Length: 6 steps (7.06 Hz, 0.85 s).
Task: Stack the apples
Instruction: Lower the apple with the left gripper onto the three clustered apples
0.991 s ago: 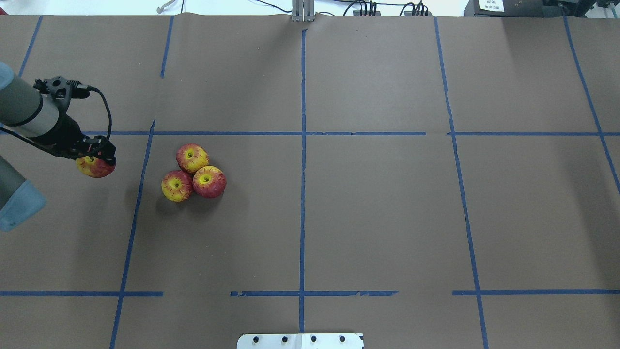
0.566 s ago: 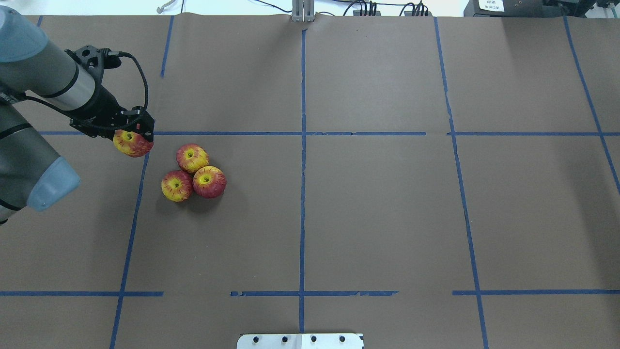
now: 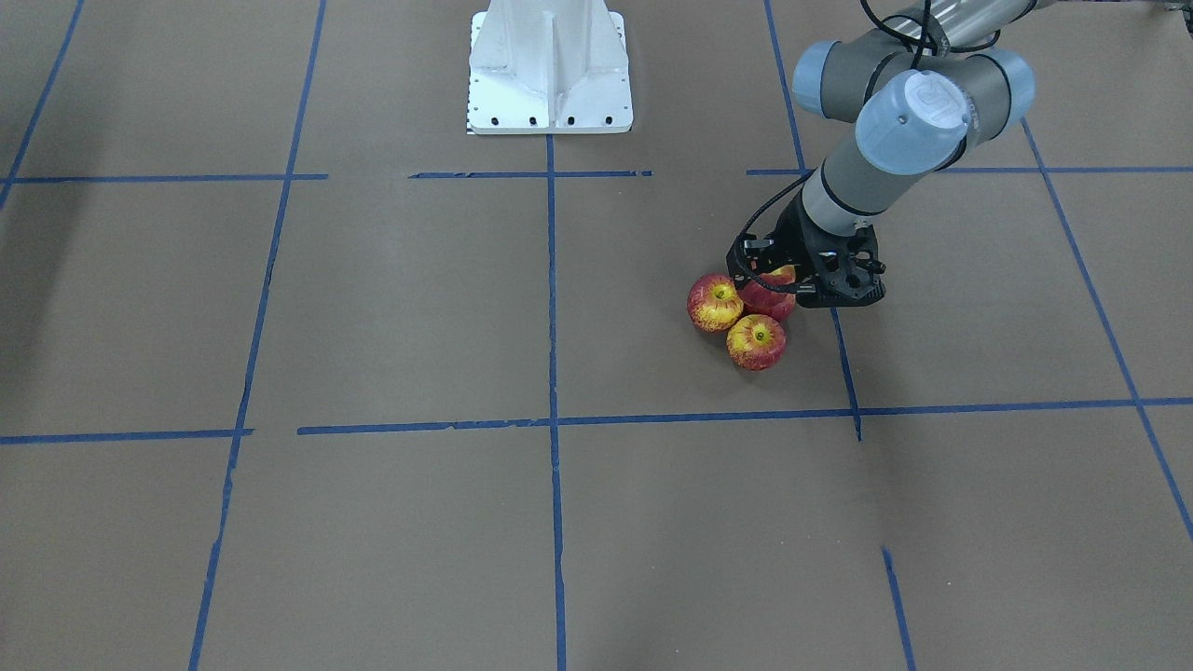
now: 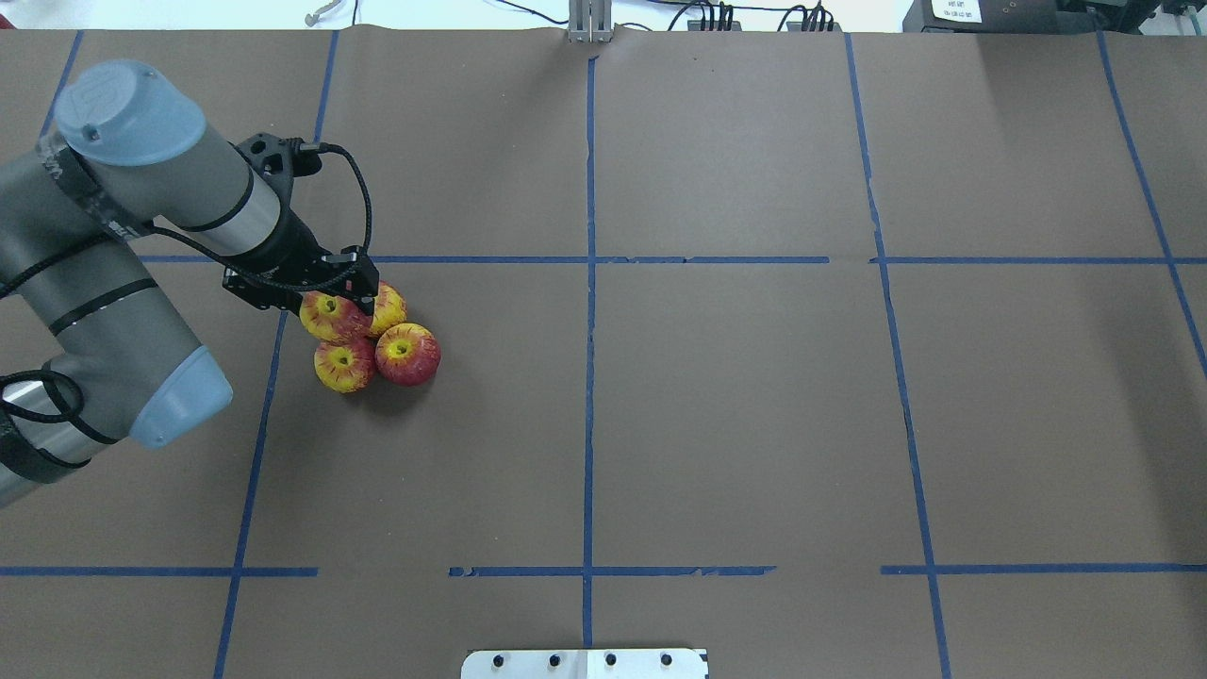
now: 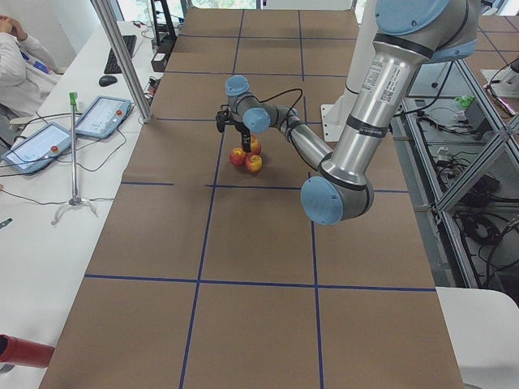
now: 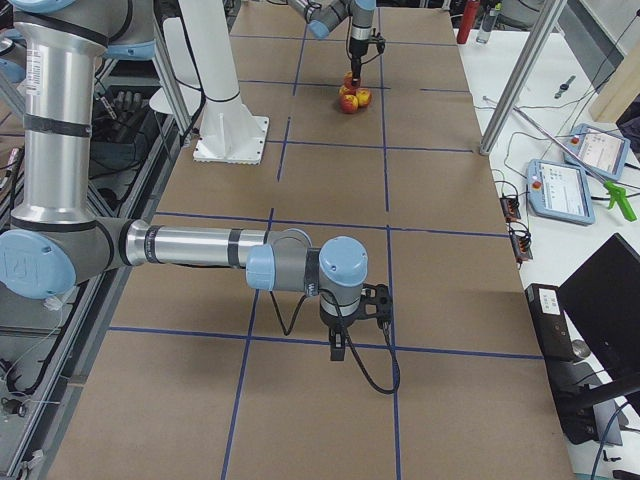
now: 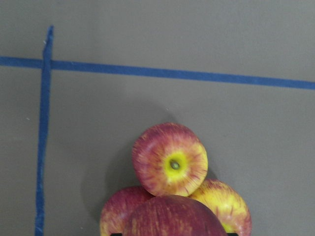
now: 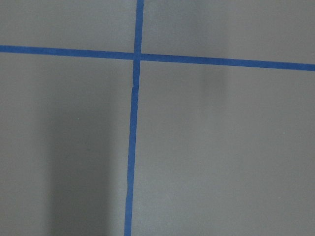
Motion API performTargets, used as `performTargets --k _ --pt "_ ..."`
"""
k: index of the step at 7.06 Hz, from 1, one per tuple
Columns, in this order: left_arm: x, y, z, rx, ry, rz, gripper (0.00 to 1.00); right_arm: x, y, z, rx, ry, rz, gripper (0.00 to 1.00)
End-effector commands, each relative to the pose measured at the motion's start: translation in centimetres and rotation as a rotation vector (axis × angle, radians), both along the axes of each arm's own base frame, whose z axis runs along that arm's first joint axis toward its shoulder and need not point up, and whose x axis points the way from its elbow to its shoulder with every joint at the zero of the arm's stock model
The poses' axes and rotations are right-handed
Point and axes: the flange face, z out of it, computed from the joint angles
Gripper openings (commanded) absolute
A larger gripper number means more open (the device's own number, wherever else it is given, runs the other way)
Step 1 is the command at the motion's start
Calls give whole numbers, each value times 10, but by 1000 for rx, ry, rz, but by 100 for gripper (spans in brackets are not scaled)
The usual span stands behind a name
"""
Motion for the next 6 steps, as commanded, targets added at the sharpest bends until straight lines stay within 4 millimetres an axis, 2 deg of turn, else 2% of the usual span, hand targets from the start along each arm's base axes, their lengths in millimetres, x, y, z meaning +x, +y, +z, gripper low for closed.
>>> performTargets --k 1,6 --pt "8 5 3 -11 -5 8 0 0 0 0 -1 0 0 100" --pt "10 4 4 7 -4 13 0 0 0 0 -1 0 0 100"
